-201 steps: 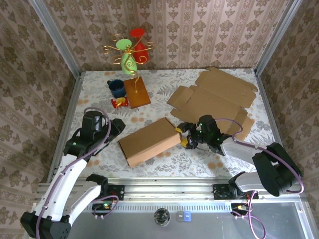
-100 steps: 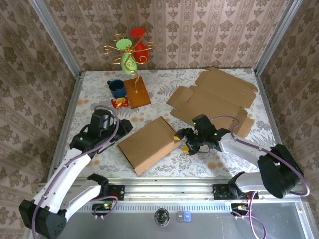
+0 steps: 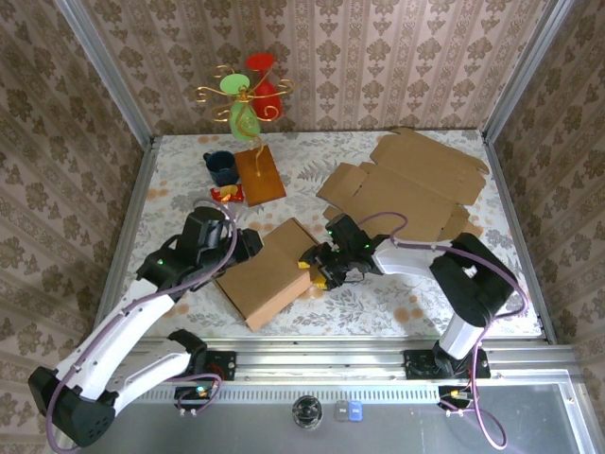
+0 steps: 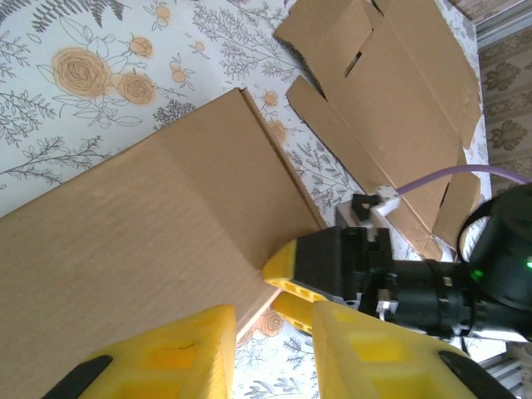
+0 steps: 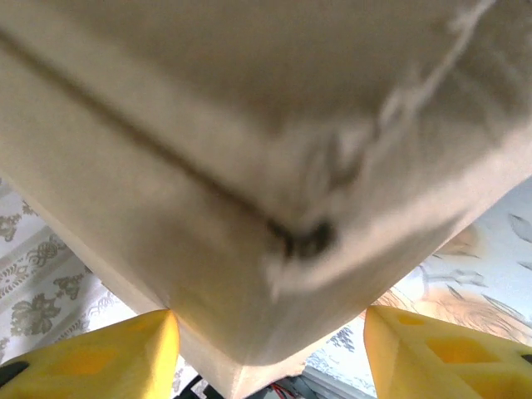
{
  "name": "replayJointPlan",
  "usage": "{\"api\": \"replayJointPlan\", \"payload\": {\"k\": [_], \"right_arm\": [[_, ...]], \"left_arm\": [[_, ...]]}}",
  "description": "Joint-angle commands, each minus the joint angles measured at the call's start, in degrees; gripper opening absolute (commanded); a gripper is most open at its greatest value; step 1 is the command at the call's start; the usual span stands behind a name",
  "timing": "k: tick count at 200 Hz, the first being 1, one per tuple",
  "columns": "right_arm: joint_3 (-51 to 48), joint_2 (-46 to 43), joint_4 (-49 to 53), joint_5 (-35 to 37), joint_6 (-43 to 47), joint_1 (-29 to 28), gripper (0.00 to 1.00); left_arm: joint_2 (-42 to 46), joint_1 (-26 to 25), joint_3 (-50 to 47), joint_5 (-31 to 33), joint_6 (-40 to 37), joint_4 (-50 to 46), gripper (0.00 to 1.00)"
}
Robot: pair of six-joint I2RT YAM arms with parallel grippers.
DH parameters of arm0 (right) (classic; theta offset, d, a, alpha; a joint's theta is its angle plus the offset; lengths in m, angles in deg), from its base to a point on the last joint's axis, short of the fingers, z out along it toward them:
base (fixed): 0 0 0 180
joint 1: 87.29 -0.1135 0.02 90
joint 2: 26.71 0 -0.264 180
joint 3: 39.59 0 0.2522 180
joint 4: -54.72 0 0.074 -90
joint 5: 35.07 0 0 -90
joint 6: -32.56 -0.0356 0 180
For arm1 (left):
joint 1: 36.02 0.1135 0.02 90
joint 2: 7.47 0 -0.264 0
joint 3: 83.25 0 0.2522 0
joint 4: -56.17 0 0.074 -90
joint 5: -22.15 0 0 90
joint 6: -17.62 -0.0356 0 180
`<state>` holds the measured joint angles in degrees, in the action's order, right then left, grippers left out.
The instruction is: Fold the paper box
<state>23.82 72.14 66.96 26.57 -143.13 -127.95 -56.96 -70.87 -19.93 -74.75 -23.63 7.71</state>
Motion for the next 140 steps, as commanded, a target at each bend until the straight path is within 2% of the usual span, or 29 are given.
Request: {"api": "replayJointPlan", "payload": {"k": [1,27,54,94,140], "right_arm": [[1.87,4.55,-2.03,0.18,-1.82,-0.94,0.58],[3.63,8.23,-5.13,1.84,-2.21,-1.04,0.49],[6.22,12.4,-7.19,2.23,-2.02,-1.59,0.47],[8.87,17.29,-14.3,2.61,-1.16,-2.38,0.38],[15.05,22.46,-12.71,0.81,0.9,-4.1,0.34]], "left_arm": [[2.65,-0.39,1.79,2.22,-1.48,-3.04,0.31],[4.12,-0.3,2.06,2.92,-1.66,-4.82,0.3],[5.17,-0.14,2.55,3.45,-2.1,-6.91,0.3],[6.93,0.79,3.44,4.16,-2.85,-9.58,0.3],[8.36,2.71,4.32,4.59,-3.62,-12.06,0.29]]}}
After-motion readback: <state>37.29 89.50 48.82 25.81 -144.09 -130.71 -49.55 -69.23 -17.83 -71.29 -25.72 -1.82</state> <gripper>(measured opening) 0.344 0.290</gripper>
